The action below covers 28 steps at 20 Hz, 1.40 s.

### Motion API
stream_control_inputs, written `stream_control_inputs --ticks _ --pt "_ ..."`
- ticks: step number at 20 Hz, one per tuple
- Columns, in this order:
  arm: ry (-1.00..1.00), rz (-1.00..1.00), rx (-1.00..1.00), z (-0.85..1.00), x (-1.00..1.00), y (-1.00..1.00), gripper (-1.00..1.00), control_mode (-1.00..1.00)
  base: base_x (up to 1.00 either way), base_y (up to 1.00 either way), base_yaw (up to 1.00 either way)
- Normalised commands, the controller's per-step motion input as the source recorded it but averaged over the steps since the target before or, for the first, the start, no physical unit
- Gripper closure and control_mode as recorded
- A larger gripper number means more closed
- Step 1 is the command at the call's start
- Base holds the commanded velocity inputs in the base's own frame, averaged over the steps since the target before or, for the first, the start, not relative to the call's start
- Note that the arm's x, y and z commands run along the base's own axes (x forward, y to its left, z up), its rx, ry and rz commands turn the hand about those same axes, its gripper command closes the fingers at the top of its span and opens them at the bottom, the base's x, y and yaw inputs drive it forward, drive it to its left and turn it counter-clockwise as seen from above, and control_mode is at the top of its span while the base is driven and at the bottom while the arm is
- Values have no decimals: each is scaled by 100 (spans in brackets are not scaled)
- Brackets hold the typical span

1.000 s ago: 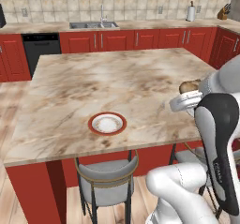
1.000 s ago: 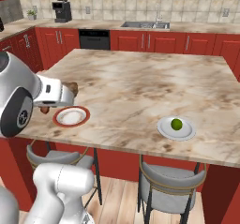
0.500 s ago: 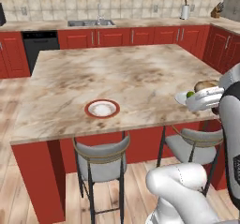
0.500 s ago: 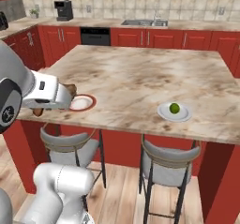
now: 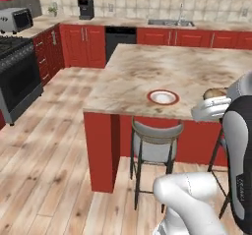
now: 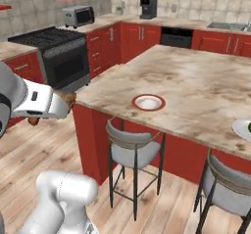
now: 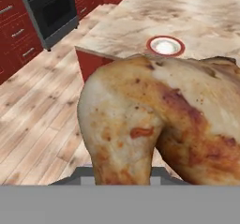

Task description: Transport the chicken drumstick and lime to the fridge. Place the chicken drumstick on the rack containing meat and place the lime on the rack containing the vegetable, ensuring meats and vegetables are on different racks.

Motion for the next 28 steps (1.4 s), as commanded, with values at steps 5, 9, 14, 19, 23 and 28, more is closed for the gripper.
stream_control_inputs --ticks 5,9,14,19,23,28 --pt "0 0 0 0 0 0 100 100 0 0 100" --pt "0 0 0 0 0 0 100 100 0 0 100" --pt "0 0 0 0 0 0 100 100 0 0 100" --pt "0 0 0 0 0 0 100 100 0 0 100" --pt "0 0 0 0 0 0 100 100 0 0 100" --pt "0 0 0 0 0 0 100 100 0 0 100"
